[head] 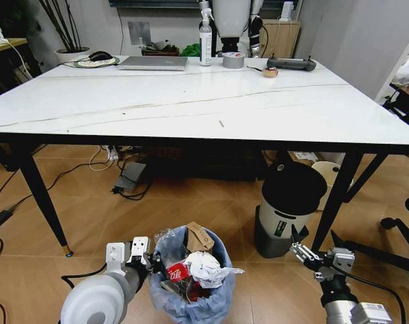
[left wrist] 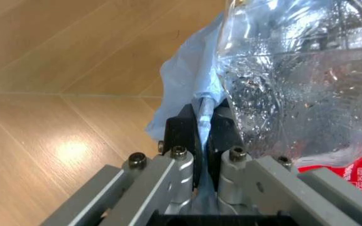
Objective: Pick up the trash bin and place the trash from the table into it.
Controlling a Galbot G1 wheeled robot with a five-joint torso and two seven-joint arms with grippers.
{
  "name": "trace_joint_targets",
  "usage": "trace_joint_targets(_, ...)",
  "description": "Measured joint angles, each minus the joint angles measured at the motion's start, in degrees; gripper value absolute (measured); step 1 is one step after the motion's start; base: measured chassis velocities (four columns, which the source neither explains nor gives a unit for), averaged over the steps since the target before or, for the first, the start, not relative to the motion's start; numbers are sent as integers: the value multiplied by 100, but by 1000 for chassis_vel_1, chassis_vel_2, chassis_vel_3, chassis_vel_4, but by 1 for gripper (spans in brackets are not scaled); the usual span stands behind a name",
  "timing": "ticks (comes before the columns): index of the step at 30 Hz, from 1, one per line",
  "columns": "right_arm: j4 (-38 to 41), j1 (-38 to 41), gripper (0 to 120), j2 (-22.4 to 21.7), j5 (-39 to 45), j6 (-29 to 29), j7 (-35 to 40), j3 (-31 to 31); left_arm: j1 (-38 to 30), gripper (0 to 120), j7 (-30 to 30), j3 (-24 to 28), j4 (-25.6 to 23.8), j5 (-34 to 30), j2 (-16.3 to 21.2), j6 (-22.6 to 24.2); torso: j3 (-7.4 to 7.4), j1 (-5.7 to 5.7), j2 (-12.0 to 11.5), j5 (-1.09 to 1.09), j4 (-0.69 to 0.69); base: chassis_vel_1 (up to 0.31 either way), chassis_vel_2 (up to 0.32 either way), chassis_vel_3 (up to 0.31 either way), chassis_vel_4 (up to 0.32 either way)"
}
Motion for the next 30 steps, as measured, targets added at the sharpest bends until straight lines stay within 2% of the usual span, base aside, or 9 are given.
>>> trace_joint_targets(21,-6,-10,100,-6,-24,41,-2,29,-10,0,6,-2,43,21,-16,0,-354,-114,-468,0,0,0,0,0,0)
trace_joint_targets(26,-11,-13,100,-11,-17,60,3,34,-35,0,3,-20,180,68,-45,0,-461,-135,-598,0,0,0,0,0,0)
trace_joint_targets(30,-13,-5,100,-20,-7,73,9,34,-41,0,-15,-92,328,121,-78,0,-493,-136,-629,0,0,0,0,0,0)
